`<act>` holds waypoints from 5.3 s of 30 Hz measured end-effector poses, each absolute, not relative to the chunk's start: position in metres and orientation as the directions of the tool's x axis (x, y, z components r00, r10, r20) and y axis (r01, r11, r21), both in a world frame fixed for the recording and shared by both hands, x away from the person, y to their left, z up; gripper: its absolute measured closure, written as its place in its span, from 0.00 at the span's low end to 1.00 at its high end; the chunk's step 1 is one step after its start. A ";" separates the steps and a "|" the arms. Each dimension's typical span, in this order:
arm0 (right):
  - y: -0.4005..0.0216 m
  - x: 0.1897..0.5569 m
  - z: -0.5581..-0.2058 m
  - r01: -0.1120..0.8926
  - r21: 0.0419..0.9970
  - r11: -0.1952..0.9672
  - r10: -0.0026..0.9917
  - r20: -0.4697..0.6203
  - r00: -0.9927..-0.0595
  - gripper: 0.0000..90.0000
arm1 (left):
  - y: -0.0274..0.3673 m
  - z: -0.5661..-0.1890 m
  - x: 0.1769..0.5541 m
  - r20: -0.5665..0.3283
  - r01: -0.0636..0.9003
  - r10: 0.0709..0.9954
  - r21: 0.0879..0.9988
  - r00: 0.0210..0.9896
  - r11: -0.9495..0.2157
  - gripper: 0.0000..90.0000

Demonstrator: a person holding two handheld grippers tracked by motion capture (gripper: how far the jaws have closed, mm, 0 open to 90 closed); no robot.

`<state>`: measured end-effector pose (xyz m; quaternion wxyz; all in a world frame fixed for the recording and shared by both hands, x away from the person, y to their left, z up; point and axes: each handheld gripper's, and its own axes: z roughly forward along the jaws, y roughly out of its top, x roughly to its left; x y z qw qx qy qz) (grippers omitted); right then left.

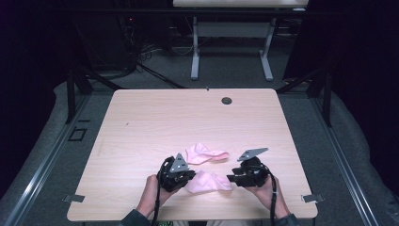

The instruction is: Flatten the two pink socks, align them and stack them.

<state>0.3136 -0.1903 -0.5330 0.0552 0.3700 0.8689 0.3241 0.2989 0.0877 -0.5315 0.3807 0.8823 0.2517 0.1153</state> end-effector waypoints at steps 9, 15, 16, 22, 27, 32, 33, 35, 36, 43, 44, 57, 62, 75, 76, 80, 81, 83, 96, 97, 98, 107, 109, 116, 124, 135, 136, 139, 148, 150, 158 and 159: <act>-0.149 0.327 -0.559 0.573 0.501 0.648 0.618 0.094 -0.781 0.79 | 0.091 -0.530 0.295 -0.005 0.352 0.518 0.740 0.855 -0.573 0.96; -0.149 0.324 -0.560 0.569 0.519 0.638 0.611 0.108 -0.784 0.95 | 0.092 -0.529 0.293 -0.005 0.332 0.494 0.747 0.870 -0.576 0.96; -0.149 0.324 -0.560 0.577 0.518 0.631 0.620 0.109 -0.777 0.95 | 0.092 -0.529 0.292 -0.001 0.323 0.486 0.747 0.874 -0.581 0.96; -0.165 0.328 -0.559 0.670 0.559 0.488 0.758 0.108 -0.643 0.96 | 0.092 -0.528 0.288 -0.009 0.297 0.441 0.750 0.898 -0.591 0.95; -0.178 0.323 -0.556 0.707 0.588 0.393 0.826 0.112 -0.552 0.95 | 0.091 -0.537 0.283 -0.024 0.279 0.388 0.736 0.921 -0.616 0.92; -0.186 0.317 -0.558 0.720 0.586 0.373 0.844 0.108 -0.525 0.93 | 0.095 -0.543 0.277 -0.066 0.297 0.361 0.713 0.930 -0.635 0.81; -0.187 0.315 -0.558 0.721 0.588 0.367 0.846 0.112 -0.522 0.91 | 0.098 -0.543 0.277 -0.077 0.310 0.370 0.716 0.926 -0.625 0.78; -0.191 0.311 -0.556 0.720 0.596 0.355 0.850 0.115 -0.514 0.85 | 0.106 -0.540 0.278 -0.100 0.356 0.420 0.722 0.902 -0.593 0.67; -0.194 0.309 -0.554 0.714 0.600 0.361 0.850 0.102 -0.516 0.82 | 0.110 -0.538 0.278 -0.101 0.375 0.451 0.727 0.887 -0.575 0.66; -0.205 0.309 -0.551 0.709 0.588 0.390 0.841 0.087 -0.535 0.74 | 0.100 -0.540 0.281 -0.225 0.598 0.642 0.663 0.733 -0.450 0.46; -0.205 0.309 -0.552 0.712 0.580 0.395 0.840 0.086 -0.535 0.74 | 0.095 -0.543 0.280 -0.233 0.609 0.644 0.649 0.729 -0.455 0.46; -0.194 0.302 -0.563 0.696 0.562 0.448 0.815 0.063 -0.576 0.90 | 0.059 -0.559 0.266 -0.089 0.590 0.664 0.555 0.743 -0.586 0.76; -0.194 0.298 -0.562 0.702 0.562 0.438 0.813 0.085 -0.576 0.93 | 0.066 -0.562 0.267 -0.068 0.571 0.653 0.558 0.754 -0.602 0.95; -0.182 0.282 -0.557 0.689 0.580 0.434 0.797 0.110 -0.594 0.92 | 0.100 -0.559 0.272 -0.077 0.585 0.678 0.584 0.731 -0.563 0.89; -0.180 0.282 -0.560 0.694 0.570 0.440 0.796 0.110 -0.595 0.91 | 0.102 -0.560 0.272 -0.087 0.587 0.679 0.591 0.729 -0.554 0.83; -0.185 0.282 -0.558 0.688 0.581 0.436 0.787 0.125 -0.604 0.74 | 0.112 -0.555 0.275 -0.109 0.605 0.714 0.627 0.692 -0.491 0.60; -0.187 0.282 -0.556 0.684 0.595 0.423 0.789 0.129 -0.600 0.70 | 0.115 -0.553 0.278 -0.106 0.603 0.720 0.637 0.686 -0.480 0.54; -0.192 0.282 -0.552 0.681 0.611 0.404 0.794 0.135 -0.592 0.59 | 0.118 -0.549 0.284 -0.106 0.606 0.738 0.653 0.667 -0.454 0.49; -0.206 0.284 -0.542 0.671 0.655 0.347 0.822 0.132 -0.554 0.41 | 0.083 -0.548 0.354 -0.058 0.629 0.783 0.634 0.619 -0.451 0.52; -0.207 0.285 -0.541 0.671 0.655 0.348 0.821 0.133 -0.556 0.41 | 0.081 -0.550 0.358 -0.054 0.633 0.784 0.626 0.619 -0.457 0.54; -0.207 0.286 -0.540 0.668 0.659 0.346 0.821 0.131 -0.555 0.41 | 0.079 -0.551 0.360 -0.056 0.637 0.786 0.623 0.615 -0.454 0.56; -0.200 0.338 -0.524 0.624 0.682 0.381 0.817 0.069 -0.573 0.48 | 0.072 -0.558 0.367 -0.027 0.637 0.788 0.607 0.615 -0.476 0.64; -0.189 0.356 -0.527 0.621 0.668 0.409 0.809 0.049 -0.586 0.51 | 0.071 -0.559 0.369 -0.018 0.635 0.789 0.605 0.614 -0.480 0.67; -0.169 0.389 -0.547 0.643 0.594 0.484 0.782 0.036 -0.622 0.75 | 0.068 -0.565 0.375 0.000 0.626 0.774 0.589 0.633 -0.511 0.82; -0.170 0.382 -0.556 0.655 0.586 0.478 0.777 0.066 -0.626 0.98 | 0.064 -0.566 0.378 0.046 0.585 0.755 0.602 0.654 -0.544 0.96; -0.168 0.352 -0.545 0.706 0.590 0.392 0.749 0.242 -0.617 0.98 | 0.068 -0.550 0.397 0.054 0.567 0.767 0.640 0.640 -0.519 0.97; -0.166 0.349 -0.545 0.709 0.592 0.382 0.744 0.258 -0.616 0.98 | 0.068 -0.548 0.400 0.065 0.559 0.766 0.645 0.639 -0.521 0.97; -0.156 0.338 -0.543 0.717 0.601 0.354 0.717 0.318 -0.621 0.98 | 0.066 -0.546 0.409 0.068 0.560 0.767 0.643 0.638 -0.522 0.97; -0.132 0.330 -0.541 0.692 0.605 0.393 0.652 0.348 -0.674 0.67 | 0.053 -0.541 0.431 0.037 0.563 0.762 0.650 0.647 -0.510 0.75; -0.144 0.331 -0.535 0.684 0.620 0.384 0.664 0.329 -0.671 0.63 | 0.059 -0.541 0.426 0.035 0.573 0.778 0.655 0.628 -0.492 0.58; -0.172 0.362 -0.518 0.628 0.663 0.407 0.758 0.139 -0.637 0.60 | 0.073 -0.528 0.374 -0.003 0.554 0.762 0.689 0.647 -0.468 0.39; -0.173 0.370 -0.517 0.620 0.658 0.427 0.755 0.117 -0.645 0.60 | 0.072 -0.528 0.366 -0.007 0.549 0.750 0.687 0.661 -0.477 0.39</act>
